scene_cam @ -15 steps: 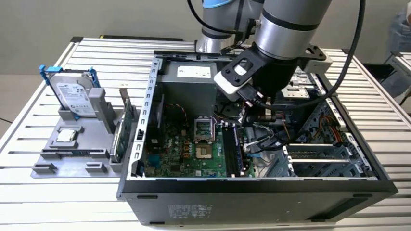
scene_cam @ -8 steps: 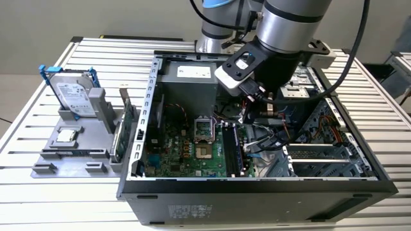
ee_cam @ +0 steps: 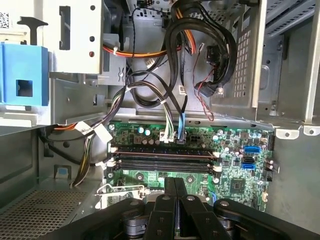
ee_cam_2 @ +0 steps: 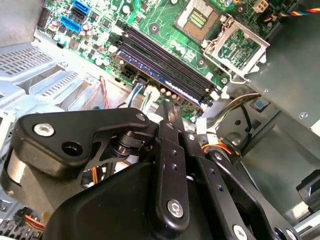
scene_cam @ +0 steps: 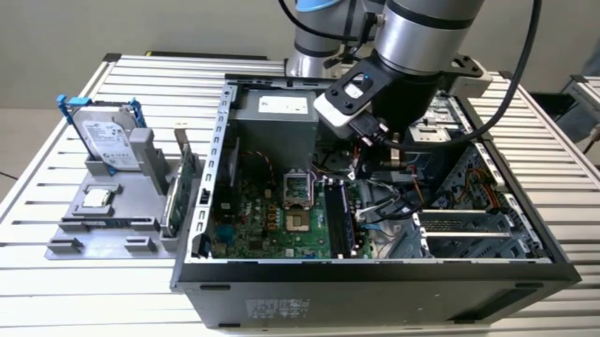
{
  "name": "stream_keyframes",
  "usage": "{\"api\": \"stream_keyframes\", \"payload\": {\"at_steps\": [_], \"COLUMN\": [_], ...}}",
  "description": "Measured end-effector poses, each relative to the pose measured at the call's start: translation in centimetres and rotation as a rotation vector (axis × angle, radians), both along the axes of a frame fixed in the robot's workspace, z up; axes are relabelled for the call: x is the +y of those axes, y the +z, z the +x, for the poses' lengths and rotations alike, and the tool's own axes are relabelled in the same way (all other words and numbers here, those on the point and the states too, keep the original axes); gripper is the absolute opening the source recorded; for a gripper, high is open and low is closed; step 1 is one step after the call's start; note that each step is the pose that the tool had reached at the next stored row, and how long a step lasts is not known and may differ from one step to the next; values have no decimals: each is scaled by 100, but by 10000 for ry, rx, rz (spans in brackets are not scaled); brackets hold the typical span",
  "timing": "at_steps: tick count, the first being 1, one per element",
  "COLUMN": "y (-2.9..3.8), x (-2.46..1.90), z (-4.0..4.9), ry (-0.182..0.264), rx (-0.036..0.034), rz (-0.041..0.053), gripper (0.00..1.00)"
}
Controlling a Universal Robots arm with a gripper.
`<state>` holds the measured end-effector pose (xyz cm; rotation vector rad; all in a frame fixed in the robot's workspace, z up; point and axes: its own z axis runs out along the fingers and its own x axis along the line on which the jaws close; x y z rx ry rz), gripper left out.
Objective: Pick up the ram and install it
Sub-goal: 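Press down the ram until it locks into place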
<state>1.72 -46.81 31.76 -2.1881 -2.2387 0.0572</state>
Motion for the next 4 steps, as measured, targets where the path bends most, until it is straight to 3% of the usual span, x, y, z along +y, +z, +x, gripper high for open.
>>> {"api": "stream_keyframes", "payload": {"at_steps": [4], "y": [5], "x": [0], "z": [0], "ry": [0], "rx": [0], "rz": [0], "gripper": [0]}}
